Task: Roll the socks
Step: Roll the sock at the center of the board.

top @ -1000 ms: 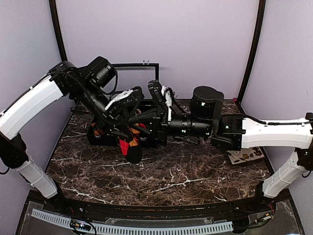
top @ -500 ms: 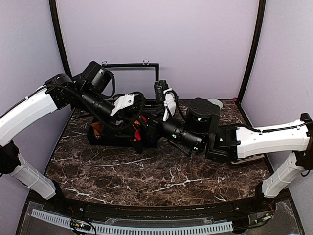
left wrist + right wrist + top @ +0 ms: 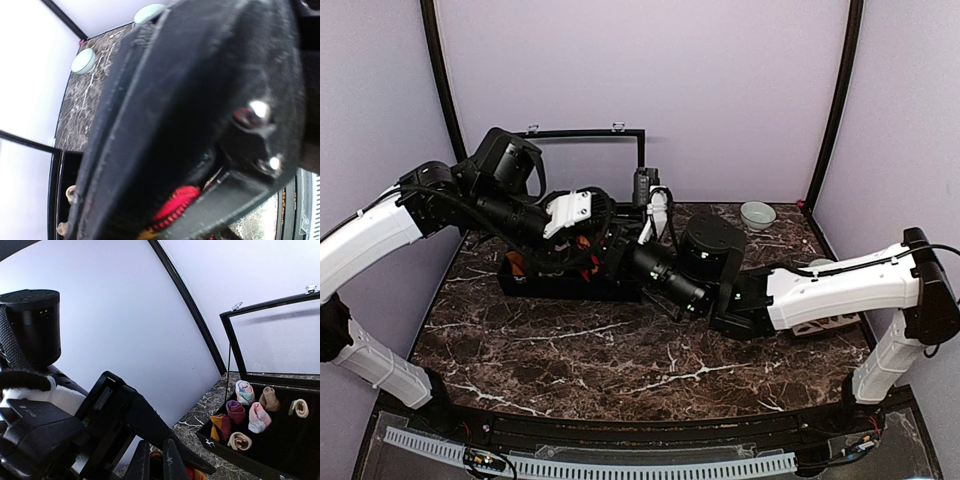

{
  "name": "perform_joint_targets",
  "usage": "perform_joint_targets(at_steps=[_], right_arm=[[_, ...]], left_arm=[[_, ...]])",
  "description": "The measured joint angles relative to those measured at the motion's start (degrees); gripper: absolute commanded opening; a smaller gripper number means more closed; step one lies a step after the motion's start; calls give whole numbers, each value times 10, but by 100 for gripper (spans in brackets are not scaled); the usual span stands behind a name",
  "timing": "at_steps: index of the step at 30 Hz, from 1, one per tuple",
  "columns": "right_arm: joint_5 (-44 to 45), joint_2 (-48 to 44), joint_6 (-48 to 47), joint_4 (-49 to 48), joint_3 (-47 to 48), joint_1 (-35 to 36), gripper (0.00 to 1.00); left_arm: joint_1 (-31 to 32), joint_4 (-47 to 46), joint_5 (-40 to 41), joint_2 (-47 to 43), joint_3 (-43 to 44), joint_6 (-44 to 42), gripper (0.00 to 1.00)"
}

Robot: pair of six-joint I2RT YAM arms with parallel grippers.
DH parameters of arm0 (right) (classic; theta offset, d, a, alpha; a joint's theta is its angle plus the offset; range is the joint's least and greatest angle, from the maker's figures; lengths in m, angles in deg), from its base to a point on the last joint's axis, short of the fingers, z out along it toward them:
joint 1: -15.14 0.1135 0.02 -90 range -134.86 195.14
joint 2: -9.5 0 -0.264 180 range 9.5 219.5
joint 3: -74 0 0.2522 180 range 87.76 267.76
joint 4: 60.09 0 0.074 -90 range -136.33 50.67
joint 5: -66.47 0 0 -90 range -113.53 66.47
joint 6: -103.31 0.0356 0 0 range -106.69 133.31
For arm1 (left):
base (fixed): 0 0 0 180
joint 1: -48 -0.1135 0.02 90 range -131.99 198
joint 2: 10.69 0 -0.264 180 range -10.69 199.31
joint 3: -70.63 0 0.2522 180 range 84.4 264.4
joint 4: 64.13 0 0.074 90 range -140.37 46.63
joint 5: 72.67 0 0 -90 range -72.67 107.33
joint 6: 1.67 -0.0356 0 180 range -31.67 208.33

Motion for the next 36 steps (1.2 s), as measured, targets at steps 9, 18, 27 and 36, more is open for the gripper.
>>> perform_joint_targets(at_steps=[9, 18, 27, 36], right_arm=[[3, 11, 54, -14, 2, -8, 4], [-18, -35, -18, 26, -20, -4, 53], [-151, -180, -162, 96, -108, 5, 97], [-184, -196, -216, 208, -118, 3, 54]], left_arm=[[8, -38, 92, -2, -22, 4, 0], [-6, -9, -25, 3, -5, 15, 0], [-35, 94, -259, 81, 92, 37, 0], [-39, 144, -358, 91, 124, 47, 0]])
